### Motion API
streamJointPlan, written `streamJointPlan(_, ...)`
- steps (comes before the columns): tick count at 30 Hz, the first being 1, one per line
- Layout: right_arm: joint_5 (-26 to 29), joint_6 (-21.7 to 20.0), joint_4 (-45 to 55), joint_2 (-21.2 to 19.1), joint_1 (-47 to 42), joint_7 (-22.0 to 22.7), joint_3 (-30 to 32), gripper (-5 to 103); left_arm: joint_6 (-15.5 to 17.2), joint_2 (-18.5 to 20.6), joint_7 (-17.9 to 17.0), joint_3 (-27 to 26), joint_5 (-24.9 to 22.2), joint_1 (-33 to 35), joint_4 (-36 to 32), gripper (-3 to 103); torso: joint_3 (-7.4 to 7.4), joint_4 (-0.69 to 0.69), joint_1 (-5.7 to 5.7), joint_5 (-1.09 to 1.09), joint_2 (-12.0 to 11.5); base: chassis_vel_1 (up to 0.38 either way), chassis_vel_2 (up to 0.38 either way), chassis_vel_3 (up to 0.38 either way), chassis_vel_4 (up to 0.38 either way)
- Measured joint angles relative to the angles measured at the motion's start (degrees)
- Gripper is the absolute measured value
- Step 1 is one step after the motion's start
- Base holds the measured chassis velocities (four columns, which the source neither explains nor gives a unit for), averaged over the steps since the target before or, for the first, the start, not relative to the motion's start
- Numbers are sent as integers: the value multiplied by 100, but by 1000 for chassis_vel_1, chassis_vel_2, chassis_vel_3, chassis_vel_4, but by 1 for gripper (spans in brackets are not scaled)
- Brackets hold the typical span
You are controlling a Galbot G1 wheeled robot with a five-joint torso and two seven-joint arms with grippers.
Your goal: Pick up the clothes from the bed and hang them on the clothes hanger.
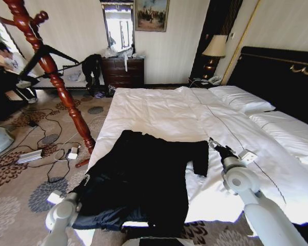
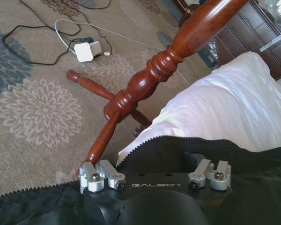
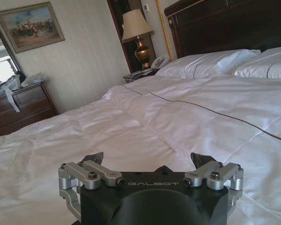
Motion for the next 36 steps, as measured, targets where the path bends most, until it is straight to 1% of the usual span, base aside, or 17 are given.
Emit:
streamJointPlan(1,-1,-5,-14,11,-4,15,0,100,-2,-14,1,11,11,23,-49,71,0,0,0,0,0,0,0,0,0)
streamJointPlan(4,-2,-9,-30,40,-5,35,-1,100,-10,-33,-2,15,34,67,-136,66,0,0,0,0,0,0,0,0,0)
streamJointPlan(7,-34,-12,-50,85,-9,48,-48,100,-30,-21,-19,11,99,155,-267,49,0,0,0,0,0,0,0,0,0)
streamJointPlan(9,-47,-12,-60,95,-8,49,-62,100,-36,-8,-22,6,112,176,-297,49,0,0,0,-1,0,0,0,0,0)
streamJointPlan(13,-98,-12,-84,143,-6,57,-110,100,-53,51,-29,-29,159,266,-455,27,0,0,0,-1,0,0,0,0,0)
streamJointPlan(14,-98,-12,-84,143,-6,57,-110,100,-53,51,-29,-29,159,266,-455,27,0,0,0,-1,0,0,0,0,0)
streamJointPlan(15,-117,-12,-84,153,-20,58,-117,100,-54,58,-31,-37,200,293,-503,27,0,0,0,-1,0,0,0,0,0)
streamJointPlan(18,-190,-12,-84,186,-83,59,-129,100,-77,112,-35,-73,411,432,-717,12,0,-1,0,0,0,0,0,0,0)
streamJointPlan(21,-219,-9,-84,209,-114,59,-129,100,-118,164,-36,-95,580,533,-858,6,0,-1,0,-1,0,0,0,0,0)
streamJointPlan(22,-237,-6,-84,225,-131,59,-128,100,-167,222,-39,-111,764,631,-1012,1,0,0,0,-1,0,0,0,0,0)
streamJointPlan(24,-243,-5,-83,231,-137,59,-127,100,-189,248,-39,-111,850,673,-1084,1,0,0,0,-1,0,0,0,0,0)
streamJointPlan(27,-273,2,-89,261,-147,59,-132,100,-288,551,-6,69,1258,988,-1757,1,0,1,0,-1,0,0,0,0,0)
streamJointPlan(28,-273,2,-89,261,-147,59,-132,100,-288,551,-6,69,1258,988,-1757,1,0,1,0,-1,0,0,0,0,0)
streamJointPlan(32,-293,9,-107,306,-125,58,-189,100,-306,1265,199,957,1935,1407,-2576,1,0,-1,0,1,0,0,0,0,0)
streamJointPlan(33,-298,9,-107,323,-126,58,-206,100,-257,1427,256,1185,2031,1475,-2680,1,0,-1,0,2,0,0,0,0,0)
streamJointPlan(35,-302,10,-107,331,-131,58,-215,100,-226,1525,280,1320,2071,1500,-2721,1,0,1,0,0,0,0,0,0,0)
streamJointPlan(36,-323,12,-107,351,-150,56,-226,100,-151,1742,346,1595,2095,1517,-2791,1,0,1,-1,-1,0,0,0,0,0)
